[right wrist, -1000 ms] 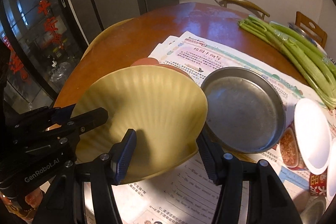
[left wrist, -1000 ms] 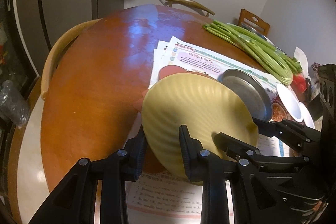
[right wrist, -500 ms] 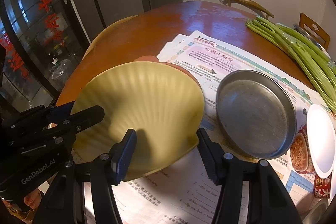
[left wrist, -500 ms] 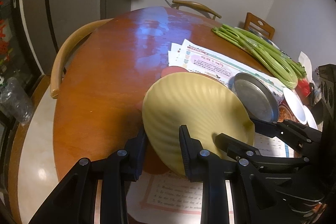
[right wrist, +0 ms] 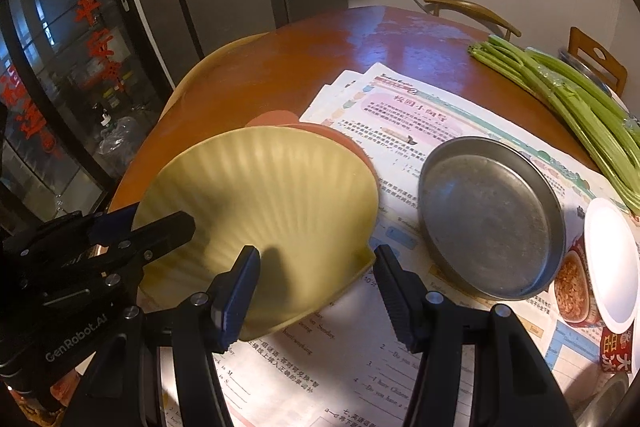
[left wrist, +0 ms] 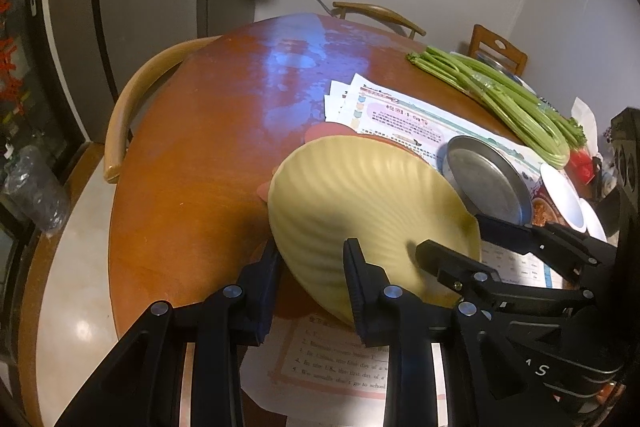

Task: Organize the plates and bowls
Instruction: 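Lift the yellow shell plate and lower it onto the orange plate, open left tool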

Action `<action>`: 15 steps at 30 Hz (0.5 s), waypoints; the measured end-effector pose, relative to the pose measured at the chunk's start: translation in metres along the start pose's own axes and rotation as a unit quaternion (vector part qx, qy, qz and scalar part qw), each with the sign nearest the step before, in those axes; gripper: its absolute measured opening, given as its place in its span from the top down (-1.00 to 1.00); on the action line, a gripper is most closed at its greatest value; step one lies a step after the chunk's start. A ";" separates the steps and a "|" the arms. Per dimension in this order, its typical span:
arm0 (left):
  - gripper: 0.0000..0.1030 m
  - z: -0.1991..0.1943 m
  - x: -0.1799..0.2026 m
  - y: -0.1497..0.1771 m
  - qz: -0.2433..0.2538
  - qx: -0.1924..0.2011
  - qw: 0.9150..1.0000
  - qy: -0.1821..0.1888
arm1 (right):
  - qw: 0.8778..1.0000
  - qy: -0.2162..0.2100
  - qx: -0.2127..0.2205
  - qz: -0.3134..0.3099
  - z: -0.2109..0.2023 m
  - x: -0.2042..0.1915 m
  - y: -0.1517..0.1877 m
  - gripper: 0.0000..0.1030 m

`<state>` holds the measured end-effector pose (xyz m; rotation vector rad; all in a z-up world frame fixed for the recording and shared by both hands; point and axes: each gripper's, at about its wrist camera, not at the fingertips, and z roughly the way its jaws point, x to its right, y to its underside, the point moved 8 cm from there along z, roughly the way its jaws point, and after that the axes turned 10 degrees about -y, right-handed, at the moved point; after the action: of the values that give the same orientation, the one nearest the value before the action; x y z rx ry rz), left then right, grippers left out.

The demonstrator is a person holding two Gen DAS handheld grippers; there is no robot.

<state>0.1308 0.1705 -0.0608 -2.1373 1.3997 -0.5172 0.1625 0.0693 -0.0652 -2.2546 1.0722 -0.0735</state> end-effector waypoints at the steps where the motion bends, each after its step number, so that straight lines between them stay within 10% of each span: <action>1: 0.37 0.000 0.001 0.001 0.003 0.000 1.000 -0.004 | 1.000 0.001 0.001 0.000 -0.001 0.001 0.000 -0.15; 15: 0.14 -0.003 0.005 0.004 0.024 0.003 0.999 -0.028 | 1.000 -0.007 0.008 0.013 -0.010 0.009 0.004 -0.15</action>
<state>0.1280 0.1636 -0.0608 -2.0919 1.4133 -0.4403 0.1623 0.0561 -0.0615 -2.2221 1.0906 -0.0563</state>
